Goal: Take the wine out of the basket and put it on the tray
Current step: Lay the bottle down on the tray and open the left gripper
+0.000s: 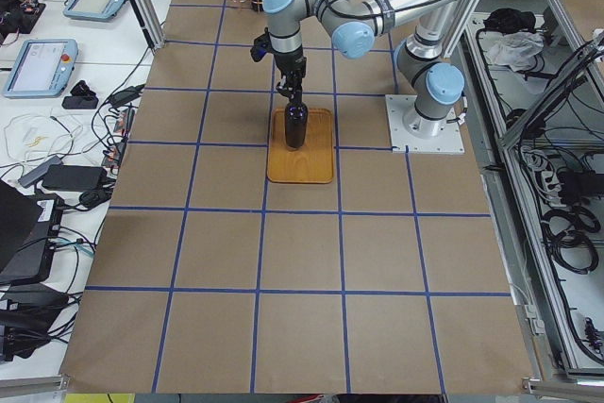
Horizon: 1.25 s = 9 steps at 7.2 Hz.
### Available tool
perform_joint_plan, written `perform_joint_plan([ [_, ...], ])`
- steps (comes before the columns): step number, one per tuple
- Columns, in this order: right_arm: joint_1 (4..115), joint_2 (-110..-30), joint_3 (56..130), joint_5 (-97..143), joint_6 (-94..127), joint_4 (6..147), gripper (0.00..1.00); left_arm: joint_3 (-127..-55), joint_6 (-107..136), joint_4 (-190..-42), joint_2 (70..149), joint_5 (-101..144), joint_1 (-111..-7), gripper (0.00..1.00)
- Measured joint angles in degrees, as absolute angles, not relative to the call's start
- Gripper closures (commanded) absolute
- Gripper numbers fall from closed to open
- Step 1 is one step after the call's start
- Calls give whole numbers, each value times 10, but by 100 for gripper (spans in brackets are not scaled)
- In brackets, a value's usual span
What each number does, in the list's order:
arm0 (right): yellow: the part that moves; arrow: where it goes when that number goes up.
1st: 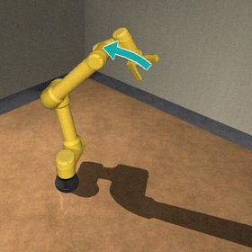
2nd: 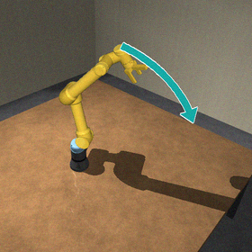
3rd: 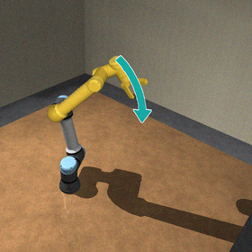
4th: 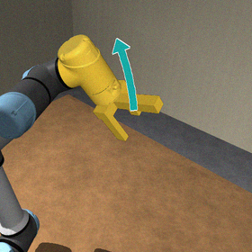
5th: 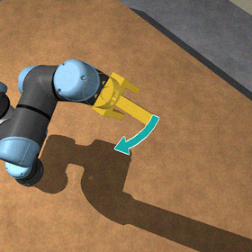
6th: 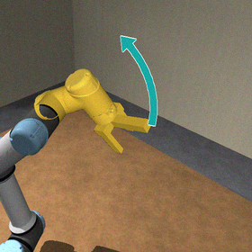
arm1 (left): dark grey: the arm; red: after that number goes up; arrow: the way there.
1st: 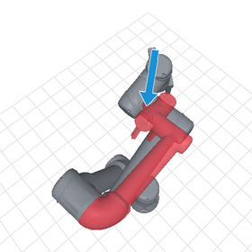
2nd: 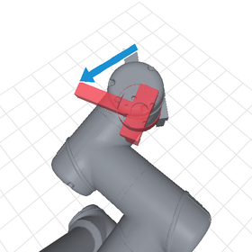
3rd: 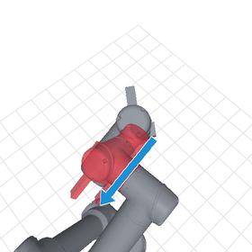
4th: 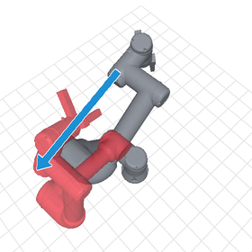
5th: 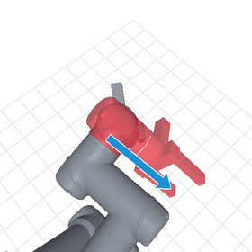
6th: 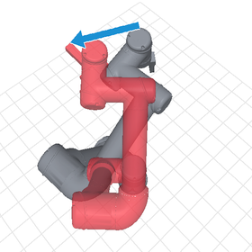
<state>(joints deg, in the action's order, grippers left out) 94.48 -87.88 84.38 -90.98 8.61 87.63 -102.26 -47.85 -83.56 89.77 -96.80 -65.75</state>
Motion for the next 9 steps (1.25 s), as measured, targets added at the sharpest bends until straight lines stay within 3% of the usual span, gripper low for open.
perform_joint_plan([
  [5, 945, -879, 844, -909, 86, 876, 0, -1030, -484, -843, 899, -967, -656, 100],
  [6, 945, -879, 844, -909, 86, 876, 0, -1030, -484, -844, 900, -967, -656, 70],
  [7, 945, -879, 844, -909, 85, 876, 0, -1030, -483, -845, 902, -967, -657, 28],
  [8, 945, -879, 844, -909, 84, 876, 0, -1030, -481, -847, 903, -968, -657, 6],
  [9, 945, -879, 844, -909, 84, 876, 0, -1029, -479, -852, 903, -968, -657, 0],
])
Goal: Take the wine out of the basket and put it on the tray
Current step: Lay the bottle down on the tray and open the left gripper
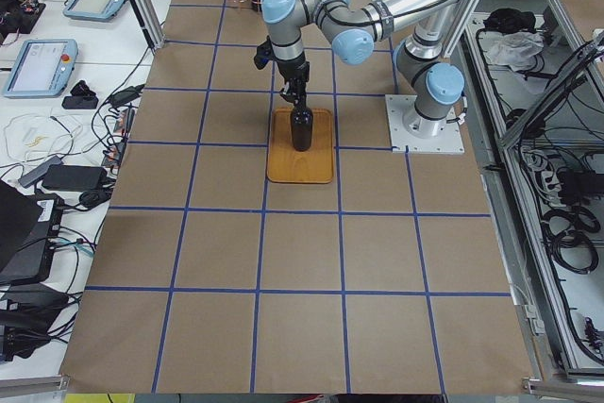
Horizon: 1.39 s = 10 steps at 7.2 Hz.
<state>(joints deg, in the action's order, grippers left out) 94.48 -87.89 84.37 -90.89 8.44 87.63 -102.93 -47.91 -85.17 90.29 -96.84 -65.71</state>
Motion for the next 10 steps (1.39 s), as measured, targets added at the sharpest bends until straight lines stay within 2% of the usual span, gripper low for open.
perform_joint_plan([
  [2, 945, -879, 844, -909, 84, 876, 0, -1024, -470, -873, 897, -970, -658, 0],
  [4, 945, -879, 844, -909, 85, 876, 0, -984, -390, -934, 875, -970, -673, 0],
  [7, 945, -878, 844, -909, 84, 876, 0, -906, -201, -1002, 858, -967, -781, 0],
  [10, 943, -877, 844, -908, 81, 887, 0, -895, -71, -976, 857, -934, -881, 0],
])
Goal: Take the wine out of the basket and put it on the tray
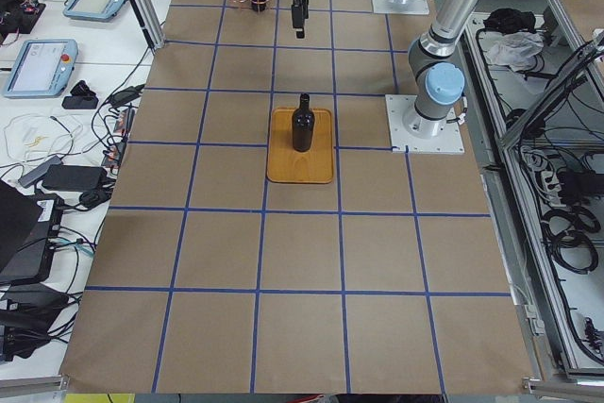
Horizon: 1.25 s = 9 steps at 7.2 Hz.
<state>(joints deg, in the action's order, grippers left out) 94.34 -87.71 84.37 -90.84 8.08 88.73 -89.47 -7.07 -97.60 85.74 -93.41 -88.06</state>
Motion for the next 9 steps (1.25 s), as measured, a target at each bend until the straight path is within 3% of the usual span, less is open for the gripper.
perform_joint_plan([
  [9, 946, -869, 862, -906, 81, 943, 0, -899, -53, -963, 856, -920, -907, 0],
])
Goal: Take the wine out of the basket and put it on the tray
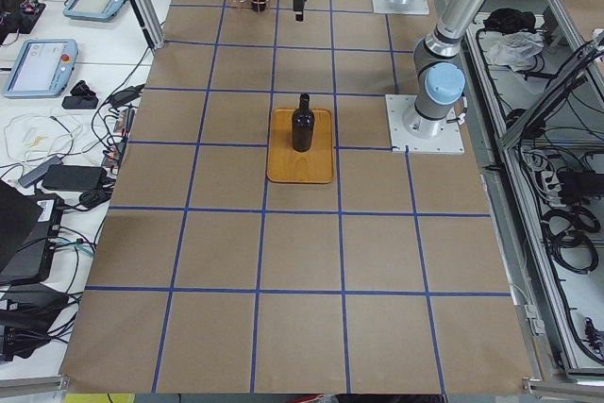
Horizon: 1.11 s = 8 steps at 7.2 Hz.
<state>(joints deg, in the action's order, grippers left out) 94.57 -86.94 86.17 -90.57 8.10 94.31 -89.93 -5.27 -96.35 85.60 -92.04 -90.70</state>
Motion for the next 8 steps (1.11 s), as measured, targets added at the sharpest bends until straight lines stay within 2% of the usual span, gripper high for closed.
perform_joint_plan([
  [8, 946, -869, 862, -908, 81, 947, 0, -907, -58, -967, 846, -922, -907, 0],
])
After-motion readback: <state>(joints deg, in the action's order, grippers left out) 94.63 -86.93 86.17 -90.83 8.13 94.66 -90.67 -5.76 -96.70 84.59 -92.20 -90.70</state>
